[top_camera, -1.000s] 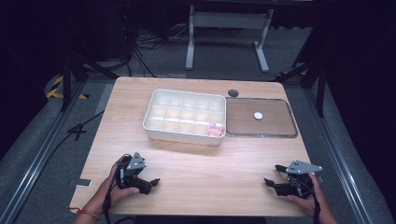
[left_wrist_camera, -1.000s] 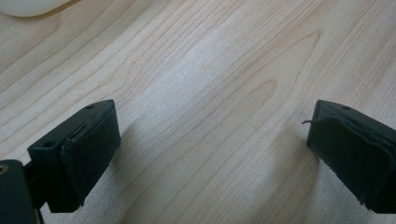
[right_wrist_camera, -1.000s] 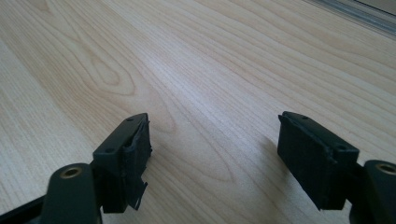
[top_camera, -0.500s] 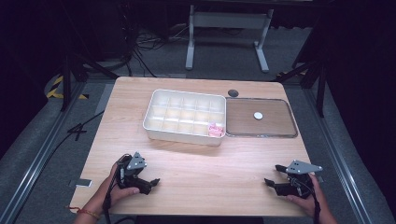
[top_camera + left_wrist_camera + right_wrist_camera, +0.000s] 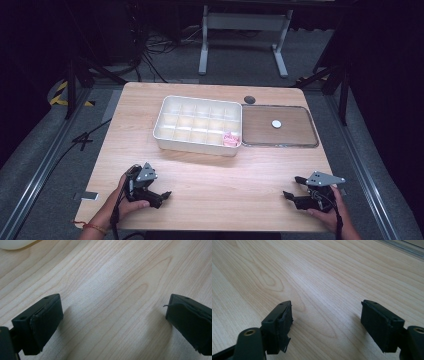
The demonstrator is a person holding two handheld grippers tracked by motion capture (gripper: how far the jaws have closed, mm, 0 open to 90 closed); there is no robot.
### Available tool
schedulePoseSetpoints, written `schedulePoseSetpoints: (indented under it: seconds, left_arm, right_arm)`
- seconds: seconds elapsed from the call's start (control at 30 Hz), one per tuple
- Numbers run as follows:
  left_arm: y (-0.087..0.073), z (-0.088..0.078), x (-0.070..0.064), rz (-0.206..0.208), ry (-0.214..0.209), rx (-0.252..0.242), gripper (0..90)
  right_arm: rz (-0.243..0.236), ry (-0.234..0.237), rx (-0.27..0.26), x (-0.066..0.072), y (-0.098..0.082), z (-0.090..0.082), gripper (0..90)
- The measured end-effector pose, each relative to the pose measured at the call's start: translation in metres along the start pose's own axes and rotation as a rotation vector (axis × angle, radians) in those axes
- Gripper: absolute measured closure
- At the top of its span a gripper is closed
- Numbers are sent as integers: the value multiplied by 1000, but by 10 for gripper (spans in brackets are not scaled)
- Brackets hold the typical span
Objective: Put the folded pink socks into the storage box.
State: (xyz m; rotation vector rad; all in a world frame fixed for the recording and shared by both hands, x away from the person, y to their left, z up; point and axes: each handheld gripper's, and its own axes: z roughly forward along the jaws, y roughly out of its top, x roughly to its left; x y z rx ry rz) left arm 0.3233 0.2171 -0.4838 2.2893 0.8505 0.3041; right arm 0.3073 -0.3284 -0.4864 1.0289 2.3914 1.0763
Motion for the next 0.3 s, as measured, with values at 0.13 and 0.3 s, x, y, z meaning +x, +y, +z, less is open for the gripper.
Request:
schedulePoseSetpoints:
  seconds: [0.13, 0.3]
  left_arm:
    - [0, 0, 0, 4, 3, 2, 9]
    - [0, 0, 0, 4, 3, 2, 8]
  right_arm:
    - [2, 0, 1, 0, 0, 0, 255]
    - [1, 0, 1, 0, 0, 0, 255]
